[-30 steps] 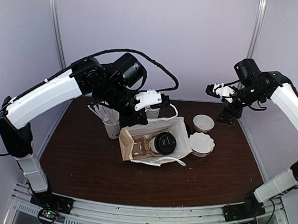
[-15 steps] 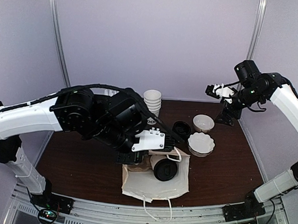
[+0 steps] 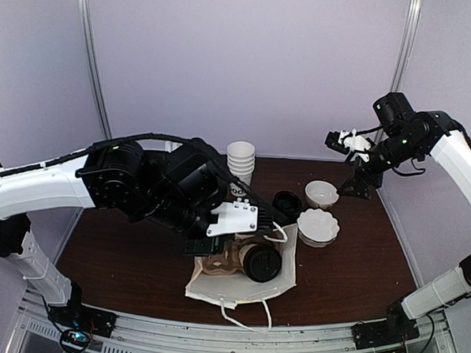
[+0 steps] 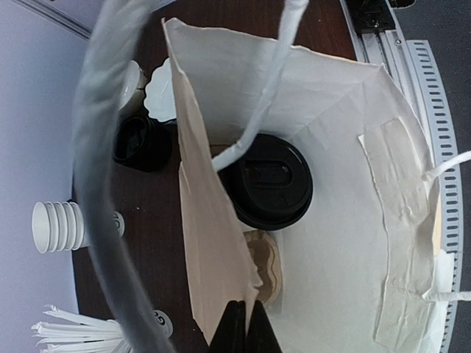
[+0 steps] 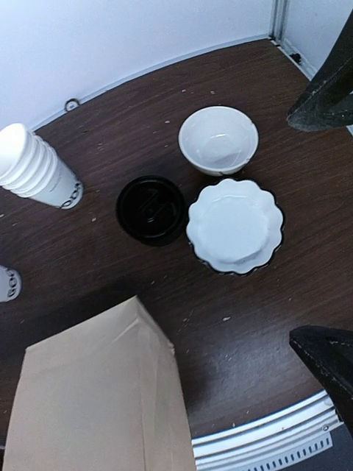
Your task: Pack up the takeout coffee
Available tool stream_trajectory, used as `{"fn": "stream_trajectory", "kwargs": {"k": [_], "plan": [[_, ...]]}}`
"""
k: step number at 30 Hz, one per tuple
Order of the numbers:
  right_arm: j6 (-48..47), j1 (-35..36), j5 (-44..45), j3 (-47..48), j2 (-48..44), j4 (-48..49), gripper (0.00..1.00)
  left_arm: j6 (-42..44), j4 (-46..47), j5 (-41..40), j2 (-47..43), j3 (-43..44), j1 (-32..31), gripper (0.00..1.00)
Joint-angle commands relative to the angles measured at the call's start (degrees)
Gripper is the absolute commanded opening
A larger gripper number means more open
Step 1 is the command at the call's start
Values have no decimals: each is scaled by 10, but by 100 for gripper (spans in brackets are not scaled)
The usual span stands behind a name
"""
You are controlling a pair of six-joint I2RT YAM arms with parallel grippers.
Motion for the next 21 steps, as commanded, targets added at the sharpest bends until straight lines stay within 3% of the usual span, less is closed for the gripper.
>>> {"fn": "stream_trajectory", "kwargs": {"k": [1, 3, 6, 12, 15, 21], "plan": [[-22, -3, -172, 85, -32, -69, 93, -1, 35, 24, 9, 14, 26, 0], [-24, 7, -215, 101, -18, -92, 89, -14, 29, 36, 14, 29, 43, 0], [-61, 31, -194, 123, -9, -112, 84, -37, -13, 22, 35, 71, 55, 0], [-177, 55, -186, 296, 41, -257, 76, -77, -31, 0, 49, 94, 58, 0], [-199, 143, -132, 320, 33, -282, 72, -98, -21, -1, 56, 92, 58, 0], [-153, 356, 36, 207, 1, -190, 60, -118, 7, 3, 55, 86, 58, 0]]}}
